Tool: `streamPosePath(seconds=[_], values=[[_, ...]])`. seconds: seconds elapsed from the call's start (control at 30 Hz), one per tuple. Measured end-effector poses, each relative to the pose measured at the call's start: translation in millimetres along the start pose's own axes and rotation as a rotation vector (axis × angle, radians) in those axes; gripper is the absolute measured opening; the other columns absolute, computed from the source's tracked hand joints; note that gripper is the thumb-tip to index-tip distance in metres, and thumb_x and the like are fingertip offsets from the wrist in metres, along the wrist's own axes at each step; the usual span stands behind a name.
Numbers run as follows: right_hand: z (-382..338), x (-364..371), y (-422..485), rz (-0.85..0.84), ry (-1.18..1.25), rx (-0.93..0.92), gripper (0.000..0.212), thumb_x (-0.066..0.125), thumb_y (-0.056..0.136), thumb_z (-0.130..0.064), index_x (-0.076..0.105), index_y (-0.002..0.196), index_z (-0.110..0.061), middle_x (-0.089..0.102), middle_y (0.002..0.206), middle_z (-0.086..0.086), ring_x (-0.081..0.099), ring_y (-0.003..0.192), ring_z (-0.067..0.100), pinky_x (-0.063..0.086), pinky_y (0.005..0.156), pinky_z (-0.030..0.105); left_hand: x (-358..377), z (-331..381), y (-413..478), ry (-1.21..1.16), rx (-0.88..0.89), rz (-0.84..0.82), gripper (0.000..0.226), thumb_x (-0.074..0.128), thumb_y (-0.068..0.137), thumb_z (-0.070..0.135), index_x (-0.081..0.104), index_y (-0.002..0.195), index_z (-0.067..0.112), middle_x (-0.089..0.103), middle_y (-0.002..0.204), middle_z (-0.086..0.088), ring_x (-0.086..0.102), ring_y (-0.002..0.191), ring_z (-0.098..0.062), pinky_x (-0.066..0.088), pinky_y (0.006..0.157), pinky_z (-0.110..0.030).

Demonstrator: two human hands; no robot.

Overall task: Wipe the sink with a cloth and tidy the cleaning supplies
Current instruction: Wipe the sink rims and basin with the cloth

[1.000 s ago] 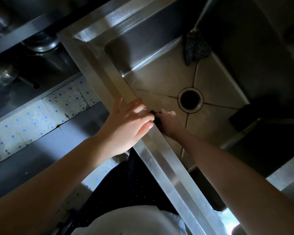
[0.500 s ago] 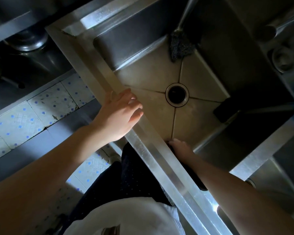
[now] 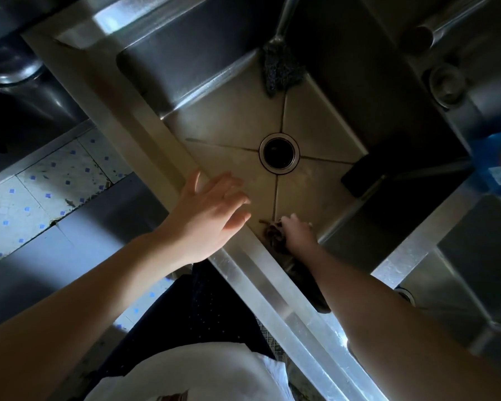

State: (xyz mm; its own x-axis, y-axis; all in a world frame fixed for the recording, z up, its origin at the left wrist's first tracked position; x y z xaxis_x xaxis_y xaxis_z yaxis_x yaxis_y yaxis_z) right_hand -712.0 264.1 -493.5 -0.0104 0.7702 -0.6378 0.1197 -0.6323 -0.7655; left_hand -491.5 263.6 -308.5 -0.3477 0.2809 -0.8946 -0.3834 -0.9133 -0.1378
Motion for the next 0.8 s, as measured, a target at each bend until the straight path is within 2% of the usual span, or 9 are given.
streamPosePath(seconds=[0.17, 0.23, 0.33, 0.43, 0.53, 0.7, 0.8], values=[[35.9, -27.1, 21.1, 0.170, 0.034, 0.174, 0.014, 0.047, 0.090, -0.012, 0.053, 0.102, -0.017, 0.051, 0.118, 0.012, 0.053, 0.110, 0.036, 0.036, 0.100, 0.047, 0.8, -13.9, 4.2, 0.030, -0.024, -0.013, 0.025, 0.048, 0.090, 0.034, 0.067, 0.094, 0.020, 0.059, 0.114, -0.001, 0.058, 0.108, -0.016, 0.034, 0.095, -0.051], [54.9, -39.7, 28.7, 0.220, 0.046, 0.242, 0.016, 0.043, 0.093, -0.013, 0.055, 0.103, -0.015, 0.053, 0.119, 0.014, 0.052, 0.111, 0.036, 0.039, 0.100, 0.047, -0.6, -19.2, 5.2, 0.017, -0.054, 0.005, 0.028, 0.045, 0.089, 0.036, 0.068, 0.095, 0.020, 0.059, 0.115, -0.001, 0.059, 0.105, -0.016, 0.033, 0.096, -0.053], [86.6, -57.4, 36.2, 0.307, 0.115, 0.390, 0.017, 0.047, 0.093, -0.015, 0.058, 0.105, -0.012, 0.058, 0.116, 0.016, 0.056, 0.109, 0.036, 0.045, 0.095, 0.044, -2.5, -24.2, 7.3, 0.002, -0.083, -0.008, 0.039, 0.036, 0.087, 0.042, 0.067, 0.097, 0.021, 0.059, 0.116, -0.002, 0.060, 0.100, -0.019, 0.033, 0.098, -0.056], [107.3, -63.6, 34.6, 0.390, 0.247, 0.568, 0.018, 0.054, 0.092, -0.017, 0.059, 0.107, -0.010, 0.060, 0.115, 0.017, 0.056, 0.110, 0.035, 0.046, 0.089, 0.041, -2.8, -30.8, 8.9, -0.015, -0.111, -0.045, 0.043, 0.032, 0.088, 0.044, 0.066, 0.100, 0.021, 0.056, 0.120, -0.002, 0.059, 0.103, -0.019, 0.026, 0.102, -0.054], [103.9, -58.1, 32.9, 0.440, 0.357, 0.632, 0.019, 0.055, 0.091, -0.013, 0.057, 0.109, -0.009, 0.058, 0.117, 0.019, 0.056, 0.110, 0.037, 0.046, 0.090, 0.043, -5.2, -36.5, 9.5, -0.009, -0.113, -0.028, 0.042, 0.033, 0.088, 0.044, 0.066, 0.100, 0.021, 0.057, 0.119, -0.002, 0.059, 0.105, -0.019, 0.024, 0.103, -0.052], [80.4, -36.9, 31.1, 0.433, 0.570, 0.616, 0.045, 0.066, 0.082, -0.016, 0.052, 0.125, -0.010, 0.055, 0.126, 0.017, 0.055, 0.113, 0.036, 0.046, 0.093, 0.041, -9.9, -39.4, 12.6, 0.018, -0.103, -0.013, 0.039, 0.035, 0.088, 0.042, 0.066, 0.097, 0.020, 0.058, 0.115, -0.001, 0.059, 0.104, -0.020, 0.027, 0.098, -0.051], [67.6, -23.1, 26.5, 0.522, 0.828, 0.746, 0.048, 0.068, 0.080, -0.017, 0.053, 0.124, -0.007, 0.056, 0.127, 0.017, 0.056, 0.114, 0.034, 0.047, 0.094, 0.040, -9.4, -37.7, 13.8, 0.006, -0.120, -0.018, 0.041, 0.034, 0.087, 0.043, 0.066, 0.097, 0.019, 0.058, 0.117, -0.002, 0.058, 0.108, -0.021, 0.025, 0.100, -0.051]])
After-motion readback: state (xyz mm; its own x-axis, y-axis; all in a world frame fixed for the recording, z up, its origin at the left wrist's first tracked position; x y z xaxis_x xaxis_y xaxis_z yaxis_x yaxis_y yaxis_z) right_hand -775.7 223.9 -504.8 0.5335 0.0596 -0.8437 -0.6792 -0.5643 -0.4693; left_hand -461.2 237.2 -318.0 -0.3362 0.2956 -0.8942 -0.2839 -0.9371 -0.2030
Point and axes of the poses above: each hand's wrist, its own y-axis towards the middle knuckle, its own x-axis out of the palm, z = x × y, the point moved 4 cm from there along y, towards the middle knuckle
